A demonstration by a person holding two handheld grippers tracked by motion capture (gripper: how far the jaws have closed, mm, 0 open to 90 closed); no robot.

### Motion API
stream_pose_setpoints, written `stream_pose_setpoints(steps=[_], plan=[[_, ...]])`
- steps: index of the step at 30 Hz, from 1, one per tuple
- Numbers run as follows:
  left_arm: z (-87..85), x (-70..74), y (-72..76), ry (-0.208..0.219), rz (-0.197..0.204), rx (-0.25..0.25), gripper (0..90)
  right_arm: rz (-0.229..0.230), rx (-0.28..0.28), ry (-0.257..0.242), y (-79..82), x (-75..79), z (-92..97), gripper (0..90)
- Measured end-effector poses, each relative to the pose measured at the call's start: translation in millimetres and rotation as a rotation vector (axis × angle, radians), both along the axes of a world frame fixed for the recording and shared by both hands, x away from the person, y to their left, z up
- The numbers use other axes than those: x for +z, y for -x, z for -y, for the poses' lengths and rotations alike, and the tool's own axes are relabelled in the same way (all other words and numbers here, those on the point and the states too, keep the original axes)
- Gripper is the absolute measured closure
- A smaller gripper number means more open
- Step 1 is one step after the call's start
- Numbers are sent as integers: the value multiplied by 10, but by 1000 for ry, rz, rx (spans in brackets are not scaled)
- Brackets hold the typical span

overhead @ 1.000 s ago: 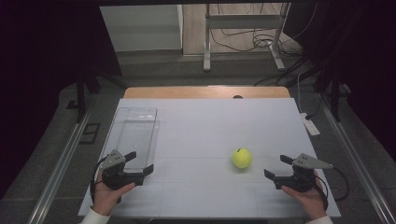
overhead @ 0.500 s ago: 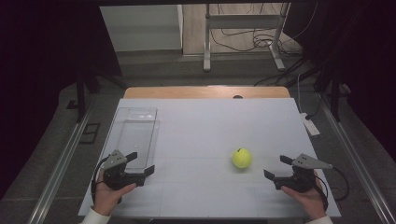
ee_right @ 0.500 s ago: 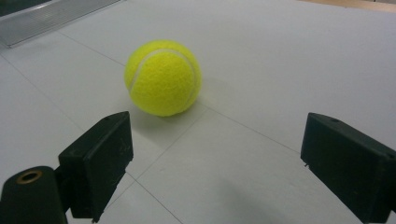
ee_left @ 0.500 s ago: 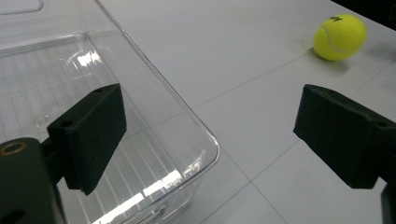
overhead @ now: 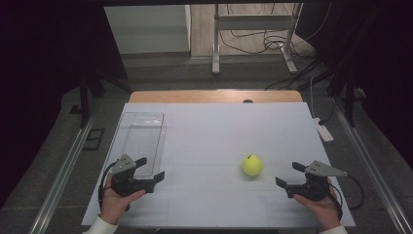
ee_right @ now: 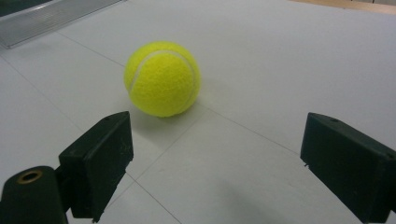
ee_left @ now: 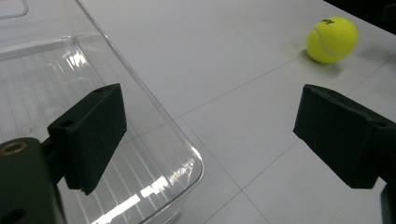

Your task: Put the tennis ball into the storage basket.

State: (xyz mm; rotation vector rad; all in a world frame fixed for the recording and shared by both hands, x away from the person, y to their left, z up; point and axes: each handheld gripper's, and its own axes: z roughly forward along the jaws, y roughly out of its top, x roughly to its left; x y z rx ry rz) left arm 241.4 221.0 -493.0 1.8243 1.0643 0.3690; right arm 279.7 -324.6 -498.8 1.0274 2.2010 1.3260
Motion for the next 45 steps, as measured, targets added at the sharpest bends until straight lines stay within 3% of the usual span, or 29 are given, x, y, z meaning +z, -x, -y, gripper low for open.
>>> stream_pose_setpoints(steps=[12,23,34,45], plan=[[84,99,-41,-22,8,-11,106,-7,-5,-3,4,-9,8,99],[139,233,-92,-3,14,-35,107,-11,-6,0,2,-18,1,99],[181,284,-152,7,2,-50,107,-12,-5,0,4,-23,6,99],[266,324,-187,-9,-3,-74,107,-15,-1,6,1,-31,-1,99]])
